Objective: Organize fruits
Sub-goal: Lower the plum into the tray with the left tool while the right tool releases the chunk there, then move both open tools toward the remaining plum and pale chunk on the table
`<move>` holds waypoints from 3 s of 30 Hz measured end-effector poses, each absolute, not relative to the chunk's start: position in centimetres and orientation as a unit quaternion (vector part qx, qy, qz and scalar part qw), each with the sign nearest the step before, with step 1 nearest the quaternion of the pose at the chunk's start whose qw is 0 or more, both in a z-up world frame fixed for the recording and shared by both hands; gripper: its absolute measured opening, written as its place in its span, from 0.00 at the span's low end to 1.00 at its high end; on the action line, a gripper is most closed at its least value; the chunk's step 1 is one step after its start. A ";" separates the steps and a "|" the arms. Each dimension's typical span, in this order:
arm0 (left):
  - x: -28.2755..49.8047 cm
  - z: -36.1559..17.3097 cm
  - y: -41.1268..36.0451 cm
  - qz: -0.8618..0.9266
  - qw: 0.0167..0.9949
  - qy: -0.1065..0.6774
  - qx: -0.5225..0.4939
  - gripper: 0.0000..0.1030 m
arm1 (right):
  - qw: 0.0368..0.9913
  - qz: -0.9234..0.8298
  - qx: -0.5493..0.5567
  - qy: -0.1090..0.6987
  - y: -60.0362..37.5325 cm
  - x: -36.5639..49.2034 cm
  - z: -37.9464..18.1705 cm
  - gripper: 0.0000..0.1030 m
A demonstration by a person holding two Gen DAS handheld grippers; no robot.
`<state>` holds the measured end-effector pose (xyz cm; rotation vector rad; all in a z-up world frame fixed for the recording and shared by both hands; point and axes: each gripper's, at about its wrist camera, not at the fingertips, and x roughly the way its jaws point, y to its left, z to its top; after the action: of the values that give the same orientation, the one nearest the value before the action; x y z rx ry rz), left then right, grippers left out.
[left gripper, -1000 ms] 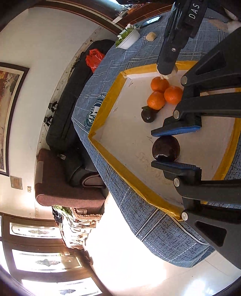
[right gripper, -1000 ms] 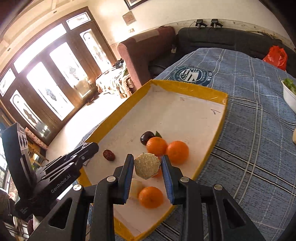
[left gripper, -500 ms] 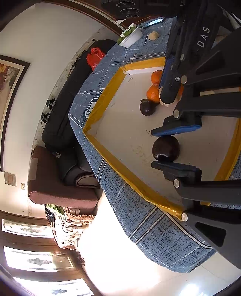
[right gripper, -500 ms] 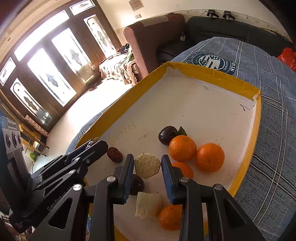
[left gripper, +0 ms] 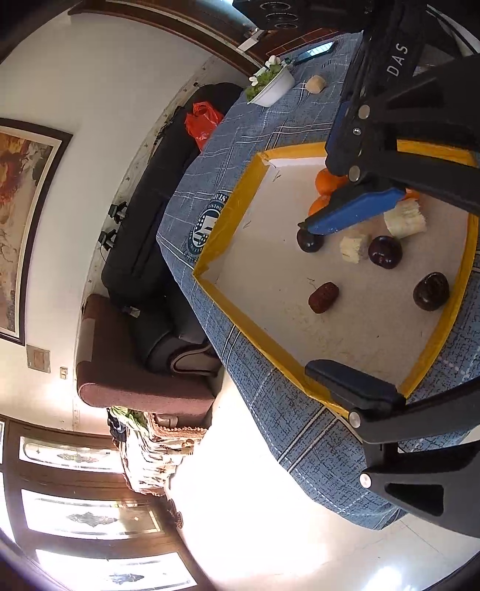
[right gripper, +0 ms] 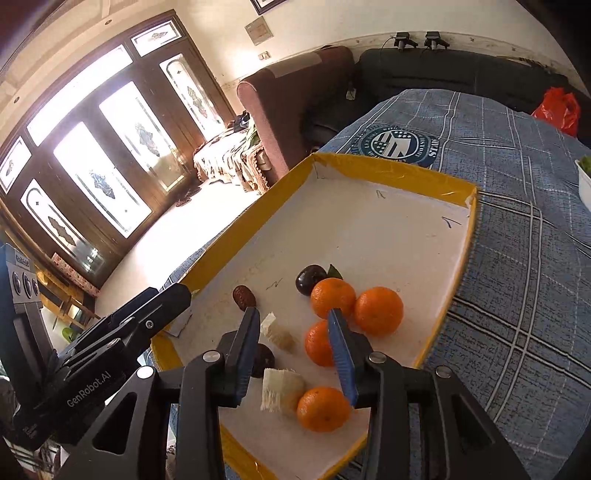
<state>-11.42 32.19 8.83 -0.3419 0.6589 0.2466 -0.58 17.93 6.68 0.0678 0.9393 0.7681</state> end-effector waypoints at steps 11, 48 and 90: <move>-11.6 10.6 22.7 0.070 0.941 0.326 -0.056 0.86 | 0.847 0.297 0.119 0.424 8.4 -2.5 6.6 0.47; -12.7 10.7 15.3 0.010 0.936 0.353 0.001 0.86 | 0.858 0.201 0.228 0.415 -5.6 -6.0 4.2 0.55; -10.0 5.1 5.7 -0.142 0.883 0.447 -0.004 0.86 | 0.874 0.064 0.223 0.427 -19.1 -5.0 1.9 0.59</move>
<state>-10.04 5.69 5.05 -0.0087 0.9296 -0.2962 -5.03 -19.07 1.88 0.4668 0.8924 0.1326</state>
